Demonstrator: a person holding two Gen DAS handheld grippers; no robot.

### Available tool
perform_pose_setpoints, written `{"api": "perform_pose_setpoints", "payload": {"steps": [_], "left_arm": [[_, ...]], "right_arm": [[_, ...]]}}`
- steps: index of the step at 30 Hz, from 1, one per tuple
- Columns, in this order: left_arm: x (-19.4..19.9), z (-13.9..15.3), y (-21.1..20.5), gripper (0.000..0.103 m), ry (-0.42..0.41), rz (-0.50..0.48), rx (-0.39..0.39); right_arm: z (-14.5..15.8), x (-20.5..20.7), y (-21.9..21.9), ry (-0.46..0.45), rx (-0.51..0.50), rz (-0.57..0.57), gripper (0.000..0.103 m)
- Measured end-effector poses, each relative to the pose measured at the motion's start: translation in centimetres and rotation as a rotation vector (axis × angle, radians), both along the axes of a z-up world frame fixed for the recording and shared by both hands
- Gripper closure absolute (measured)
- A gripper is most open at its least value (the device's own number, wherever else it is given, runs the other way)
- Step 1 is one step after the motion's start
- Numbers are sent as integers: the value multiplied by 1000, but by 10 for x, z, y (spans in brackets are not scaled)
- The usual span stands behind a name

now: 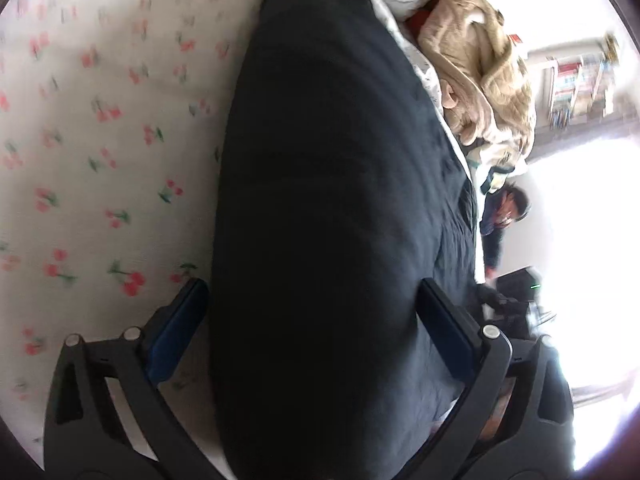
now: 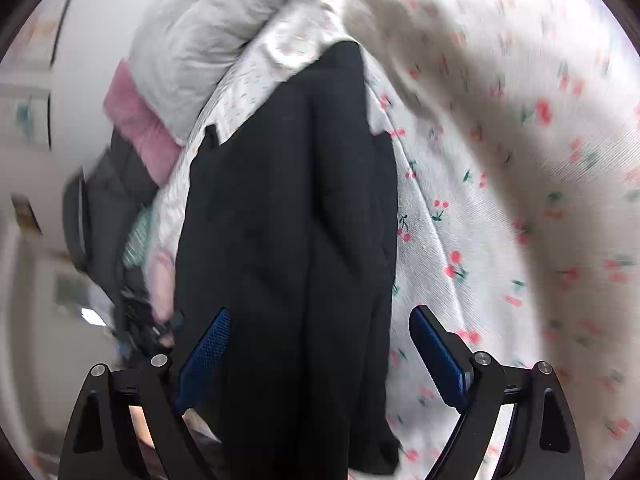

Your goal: Fold large clothes

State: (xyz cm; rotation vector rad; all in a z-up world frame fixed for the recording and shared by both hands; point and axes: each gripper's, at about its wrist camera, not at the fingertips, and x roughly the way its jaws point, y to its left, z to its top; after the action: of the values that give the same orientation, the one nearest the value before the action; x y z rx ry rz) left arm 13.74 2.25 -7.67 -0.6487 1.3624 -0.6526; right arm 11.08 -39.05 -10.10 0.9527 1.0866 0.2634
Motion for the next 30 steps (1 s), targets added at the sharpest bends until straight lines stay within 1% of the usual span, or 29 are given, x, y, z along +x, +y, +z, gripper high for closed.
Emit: {"api": "perform_pose_setpoints", "payload": {"steps": [2,3,5,6,7,8,9,10,11,13,15,17,19,22,25,26,27,28,29,30], "left_arm": [[3,-8,7,1,50,30,-57],[4,-10,7,1,56,34,-70],[6,-9,2,2,47,31,-68],[5,-8,1,5,40,29,-65],[4,-6,0,13,23,26,-64],[3,-3,1,16,7,29,-50],[2,0,-1,22,-8,33,-26],[1,6,-4,28,-26,34,-4],[-2,16,-9,31,-64,29,33],[-8,33,-17,40,-130,18,70],[-18,58,-30,44,-224,-9,112],[-26,78,-42,45,-297,-27,116],[-31,94,-53,45,-345,-32,101],[-34,119,-74,46,-427,-39,21],[-27,146,-108,45,-498,-67,-62],[-23,154,-127,45,-519,-83,-89],[-19,158,-142,42,-528,-95,-100],[-14,159,-158,35,-531,-108,-99],[-6,152,-181,30,-531,-122,-55],[-1,145,-198,20,-524,-128,21]], "right_arm": [[-24,7,-3,36,113,-19,11],[-31,10,-5,35,141,-24,11],[-32,14,-8,17,154,-21,10],[-29,16,-5,-10,135,-15,12],[-25,13,-5,-45,117,-8,20],[-24,12,-2,-72,98,-3,28],[-24,12,1,-84,87,-8,38],[-23,11,3,-95,89,-20,47],[-21,9,3,-102,87,-26,50],[-10,4,4,-145,67,-26,62],[7,-2,5,-207,64,-25,65],[22,-8,5,-251,31,-22,66],[46,-18,1,-312,-1,-33,67],[88,-38,-16,-422,-77,-73,67],[131,-61,-41,-520,-201,-120,66],[142,-67,-50,-530,-243,-148,62],[153,-72,-63,-516,-313,-197,57],[158,-74,-70,-489,-382,-236,45],[160,-75,-78,-444,-481,-281,22],[157,-79,-90,-375,-645,-372,14]]}}
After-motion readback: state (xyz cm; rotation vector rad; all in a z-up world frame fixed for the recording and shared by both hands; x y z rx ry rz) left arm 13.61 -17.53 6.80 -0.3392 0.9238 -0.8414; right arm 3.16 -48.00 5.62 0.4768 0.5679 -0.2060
